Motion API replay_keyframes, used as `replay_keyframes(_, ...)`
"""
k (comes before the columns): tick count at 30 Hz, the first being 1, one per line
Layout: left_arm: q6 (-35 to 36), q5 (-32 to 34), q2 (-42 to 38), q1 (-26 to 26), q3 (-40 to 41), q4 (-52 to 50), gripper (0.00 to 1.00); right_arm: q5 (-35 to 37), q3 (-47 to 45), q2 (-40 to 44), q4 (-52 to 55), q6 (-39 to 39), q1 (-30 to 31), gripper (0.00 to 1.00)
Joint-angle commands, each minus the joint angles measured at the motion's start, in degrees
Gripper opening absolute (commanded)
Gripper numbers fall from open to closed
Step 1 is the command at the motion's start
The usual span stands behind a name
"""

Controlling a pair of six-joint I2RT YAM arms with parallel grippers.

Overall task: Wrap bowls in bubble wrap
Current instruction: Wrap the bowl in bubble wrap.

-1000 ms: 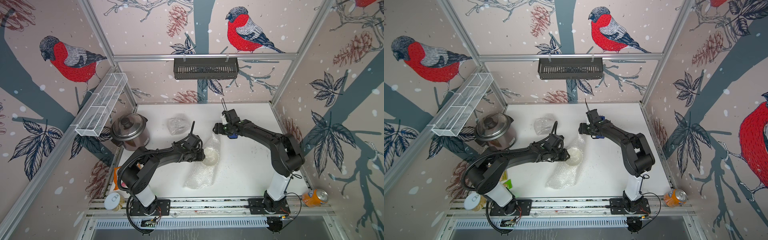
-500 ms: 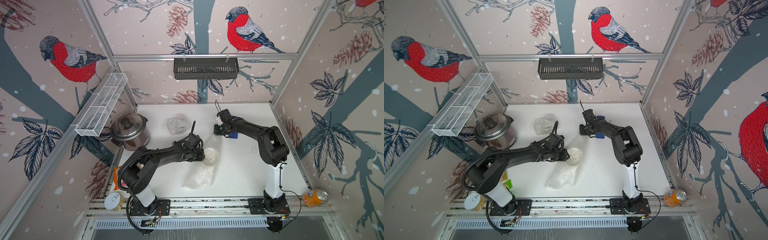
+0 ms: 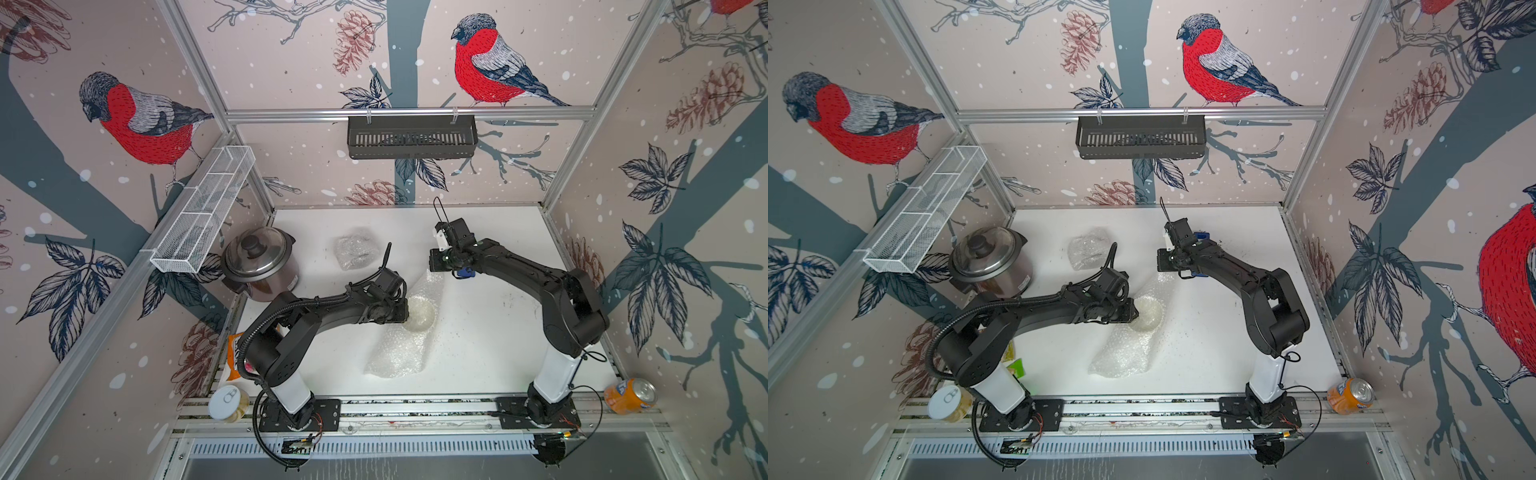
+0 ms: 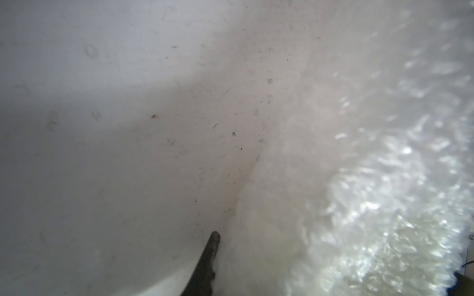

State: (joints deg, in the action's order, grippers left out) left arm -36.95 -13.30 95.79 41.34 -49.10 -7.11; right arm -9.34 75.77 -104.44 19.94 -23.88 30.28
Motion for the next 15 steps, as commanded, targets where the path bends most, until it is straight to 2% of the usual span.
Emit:
replay_keyframes(1, 2.30, 3.07, -0.52, 0.98, -0.92, -3.68, 0.24, 7.25, 1.82, -0.47, 3.87, 0.08, 0.75, 0.56)
replay_keyframes(3, 2.97, 4.14, -0.51, 1.61, -1.43, -5.02, 0.24, 8.86, 3.47, -1.53, 5.76, 0.58, 0.53, 0.74)
replay_keyframes(4, 3.10, 4.30, -0.52, 1.77, -1.64, -5.35, 0.23, 8.71, 4.33, -2.38, 6.31, 0.82, 0.37, 0.79)
replay_keyframes(9, 3.41, 5.68, -0.63, 2.63, -2.11, -5.96, 0.23, 8.19, 9.54, -8.02, 10.01, 2.99, 0.22, 0.87)
replay_keyframes(12, 3.53, 6.35, -0.48, 3.04, -2.48, -6.32, 0.23, 8.89, 12.27, -10.66, 12.15, 3.24, 0.13, 0.85)
replay_keyframes(15, 3.59, 6.71, -0.34, 3.21, -2.57, -6.46, 0.23, 9.26, 13.43, -11.88, 12.88, 3.57, 0.28, 0.77)
